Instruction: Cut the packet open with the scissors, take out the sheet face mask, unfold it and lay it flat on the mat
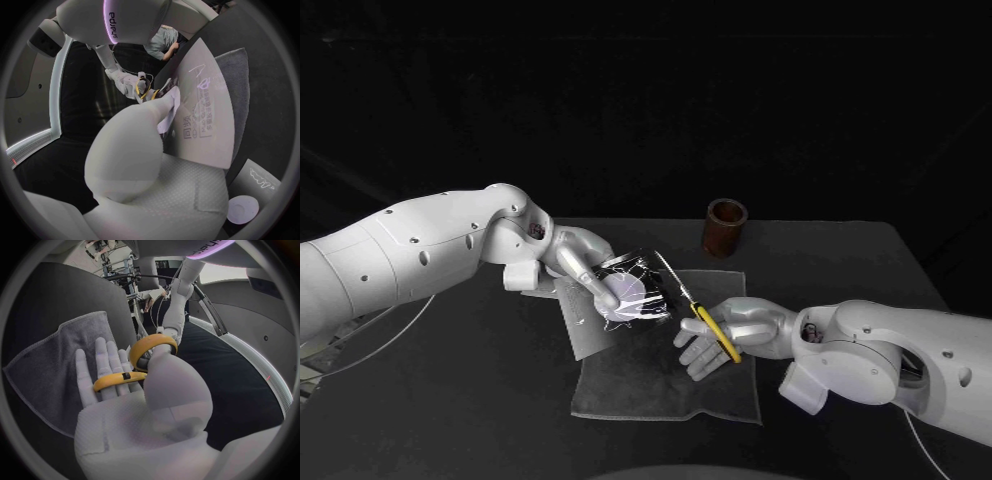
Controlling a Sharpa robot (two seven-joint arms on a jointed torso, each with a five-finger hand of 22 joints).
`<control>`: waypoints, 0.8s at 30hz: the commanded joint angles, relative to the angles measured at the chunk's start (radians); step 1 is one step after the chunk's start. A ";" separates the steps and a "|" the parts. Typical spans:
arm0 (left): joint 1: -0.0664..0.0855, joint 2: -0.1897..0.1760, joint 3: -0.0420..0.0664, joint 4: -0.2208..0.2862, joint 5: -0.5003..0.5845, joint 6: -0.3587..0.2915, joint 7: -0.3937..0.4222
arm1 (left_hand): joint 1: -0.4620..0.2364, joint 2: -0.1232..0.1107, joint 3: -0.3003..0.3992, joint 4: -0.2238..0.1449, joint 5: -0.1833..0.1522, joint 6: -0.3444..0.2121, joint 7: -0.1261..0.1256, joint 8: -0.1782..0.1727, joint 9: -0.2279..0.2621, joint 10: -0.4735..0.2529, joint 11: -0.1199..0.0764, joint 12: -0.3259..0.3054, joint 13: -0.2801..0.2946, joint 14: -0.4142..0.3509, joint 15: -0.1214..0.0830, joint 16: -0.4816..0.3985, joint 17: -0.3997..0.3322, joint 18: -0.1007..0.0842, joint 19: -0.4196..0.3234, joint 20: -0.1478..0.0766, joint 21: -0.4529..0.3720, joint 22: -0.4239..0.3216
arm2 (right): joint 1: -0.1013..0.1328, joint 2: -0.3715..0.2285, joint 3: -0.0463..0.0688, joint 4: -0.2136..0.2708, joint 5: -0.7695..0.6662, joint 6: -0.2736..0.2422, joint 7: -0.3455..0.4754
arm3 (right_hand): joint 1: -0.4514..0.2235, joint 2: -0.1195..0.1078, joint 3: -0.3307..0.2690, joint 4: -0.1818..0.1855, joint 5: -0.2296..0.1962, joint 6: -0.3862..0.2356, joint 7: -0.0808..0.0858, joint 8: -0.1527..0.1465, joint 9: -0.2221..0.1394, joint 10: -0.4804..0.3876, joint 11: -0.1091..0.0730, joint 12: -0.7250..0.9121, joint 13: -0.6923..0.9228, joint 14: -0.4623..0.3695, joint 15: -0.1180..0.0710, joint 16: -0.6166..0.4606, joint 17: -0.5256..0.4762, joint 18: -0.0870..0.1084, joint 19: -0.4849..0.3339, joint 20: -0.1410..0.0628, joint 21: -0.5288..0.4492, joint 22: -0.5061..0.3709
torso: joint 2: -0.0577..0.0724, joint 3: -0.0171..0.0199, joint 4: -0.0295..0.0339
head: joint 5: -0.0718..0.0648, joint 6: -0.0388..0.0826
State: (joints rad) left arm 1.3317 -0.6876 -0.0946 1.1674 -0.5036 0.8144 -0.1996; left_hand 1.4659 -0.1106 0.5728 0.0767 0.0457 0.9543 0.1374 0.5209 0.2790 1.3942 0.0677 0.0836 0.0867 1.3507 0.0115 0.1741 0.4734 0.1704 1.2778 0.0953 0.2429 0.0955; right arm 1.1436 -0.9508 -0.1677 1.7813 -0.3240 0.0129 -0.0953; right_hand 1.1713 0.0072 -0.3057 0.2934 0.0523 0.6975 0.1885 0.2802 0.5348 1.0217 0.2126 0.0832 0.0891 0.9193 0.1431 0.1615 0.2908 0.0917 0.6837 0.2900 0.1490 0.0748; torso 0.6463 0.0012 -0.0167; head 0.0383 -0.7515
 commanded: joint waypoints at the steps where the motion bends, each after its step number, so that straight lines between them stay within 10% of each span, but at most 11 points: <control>1: 0.001 0.000 0.001 0.004 -0.007 0.019 0.002 | 0.000 0.005 0.016 -0.025 0.004 0.006 -0.001 0.002 0.037 0.012 -0.007 0.003 0.002 0.004 -0.005 0.004 0.002 0.012 0.006 0.001 0.004 0.001 | -0.004 0.001 -0.001 0.000 0.001 0.050 -0.007 | -0.002 -0.009 0.008 -0.001 -0.004 0.008 0.083 -0.002 -0.002 0.004 -0.002 0.006 -0.002 -0.041 0.041 -0.003 -0.002 0.075 -0.006 0.000 -0.005 -0.001 | 0.001 -0.0002 0.0006 | 0.000 -0.002; 13: 0.001 -0.002 0.001 0.021 -0.018 0.023 -0.001 | 0.000 0.005 0.016 -0.025 0.004 0.006 -0.001 0.002 0.037 0.012 -0.007 0.003 0.002 0.004 -0.005 0.004 0.002 0.012 0.006 0.001 0.004 0.001 | -0.012 0.023 -0.003 -0.031 0.020 0.078 -0.018 | -0.059 -0.089 0.106 0.002 -0.004 0.003 0.090 -0.019 -0.024 -0.014 0.005 0.004 -0.023 -0.066 0.050 -0.024 -0.035 0.068 -0.044 0.001 -0.019 -0.005 | 0.001 -0.0013 0.0023 | 0.002 -0.008; 24: 0.001 -0.007 0.001 0.037 -0.031 0.027 -0.002 | -0.001 0.004 0.016 -0.026 0.004 0.006 -0.002 0.002 0.039 0.012 -0.007 0.003 0.003 0.004 -0.005 0.005 0.004 0.012 0.006 0.001 0.004 0.001 | -0.012 0.034 -0.004 -0.053 0.028 0.126 -0.033 | -0.076 -0.109 0.128 0.003 -0.004 -0.001 0.093 -0.023 -0.030 -0.022 0.009 0.003 -0.024 -0.077 0.055 -0.032 -0.045 0.063 -0.079 0.001 -0.029 -0.009 | 0.000 -0.0012 0.0013 | 0.004 -0.011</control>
State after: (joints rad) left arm 1.3318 -0.6947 -0.0945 1.1999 -0.5265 0.8186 -0.2048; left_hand 1.4603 -0.1161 0.5853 0.0588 0.0464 0.9539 0.1372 0.5203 0.2794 1.3941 0.0676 0.0835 0.0879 1.3522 0.0133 0.1740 0.4764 0.1704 1.2762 0.0968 0.2428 0.0954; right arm 1.1315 -0.9190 -0.1722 1.7290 -0.3069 0.0841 -0.1205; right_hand 1.0940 -0.0910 -0.1813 0.2963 0.0523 0.7045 0.1888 0.2626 0.5059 1.0016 0.2184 0.0867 0.0664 0.8904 0.1574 0.1345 0.2472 0.0921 0.6099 0.2915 0.1234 0.0667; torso 0.6468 -0.0004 -0.0150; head 0.0419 -0.7618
